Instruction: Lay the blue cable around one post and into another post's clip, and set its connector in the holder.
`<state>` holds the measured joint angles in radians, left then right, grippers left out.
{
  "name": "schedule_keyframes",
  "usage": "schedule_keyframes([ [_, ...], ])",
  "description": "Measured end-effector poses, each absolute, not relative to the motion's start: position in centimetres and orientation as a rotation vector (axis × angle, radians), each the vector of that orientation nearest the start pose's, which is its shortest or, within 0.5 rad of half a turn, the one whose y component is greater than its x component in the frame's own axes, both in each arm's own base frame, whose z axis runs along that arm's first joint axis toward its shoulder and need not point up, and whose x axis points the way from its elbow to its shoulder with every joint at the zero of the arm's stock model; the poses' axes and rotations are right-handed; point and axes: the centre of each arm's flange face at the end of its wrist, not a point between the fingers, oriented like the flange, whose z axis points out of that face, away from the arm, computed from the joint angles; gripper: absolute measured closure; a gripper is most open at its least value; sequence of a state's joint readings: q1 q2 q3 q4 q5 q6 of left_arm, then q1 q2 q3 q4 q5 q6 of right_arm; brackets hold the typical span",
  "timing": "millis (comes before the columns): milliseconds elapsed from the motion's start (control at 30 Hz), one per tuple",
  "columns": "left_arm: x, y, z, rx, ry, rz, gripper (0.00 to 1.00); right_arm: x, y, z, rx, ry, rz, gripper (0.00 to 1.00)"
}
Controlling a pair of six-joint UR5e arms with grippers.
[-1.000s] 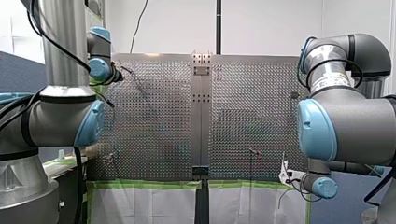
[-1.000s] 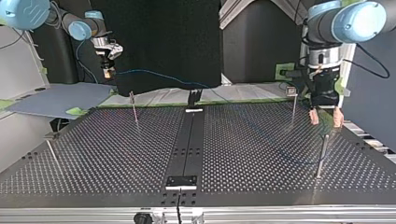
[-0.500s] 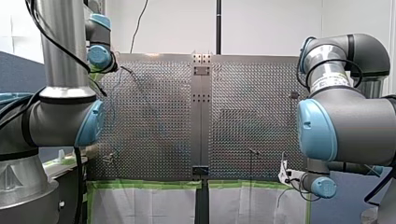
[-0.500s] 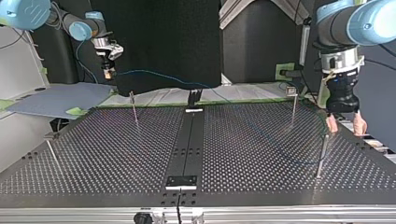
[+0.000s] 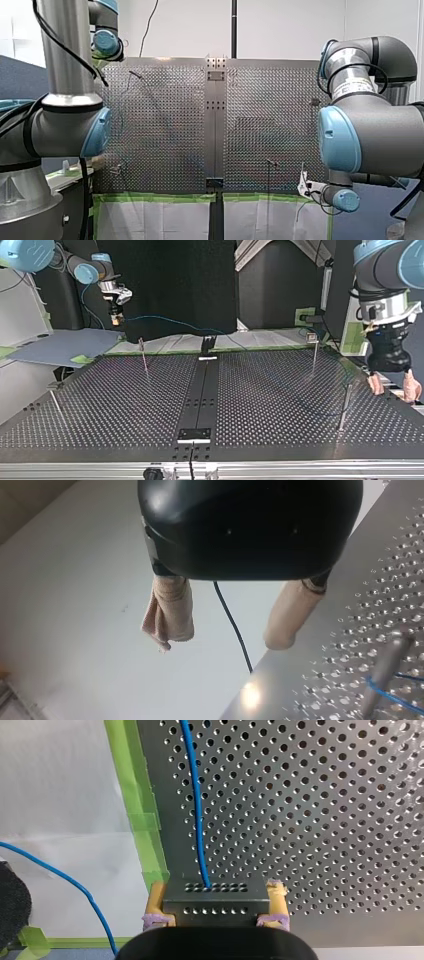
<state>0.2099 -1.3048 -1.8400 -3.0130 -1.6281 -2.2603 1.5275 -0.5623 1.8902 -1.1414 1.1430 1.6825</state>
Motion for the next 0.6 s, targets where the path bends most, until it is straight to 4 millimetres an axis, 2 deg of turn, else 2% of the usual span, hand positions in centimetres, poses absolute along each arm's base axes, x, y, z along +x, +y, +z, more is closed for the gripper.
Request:
schedule_keyframes([
  [400, 41.0, -4.7, 52.4, -0.602, 1.328, -0.268, 0.0, 15.2, -53.2, -10.6, 1.561, -1.282, 1.507, 1.0],
  [600, 39.9, -4.9, 55.2, -0.578, 1.321, -0.206, 0.0, 15.2, -53.3, -10.6, 1.559, -1.28, 1.51, 1.0],
])
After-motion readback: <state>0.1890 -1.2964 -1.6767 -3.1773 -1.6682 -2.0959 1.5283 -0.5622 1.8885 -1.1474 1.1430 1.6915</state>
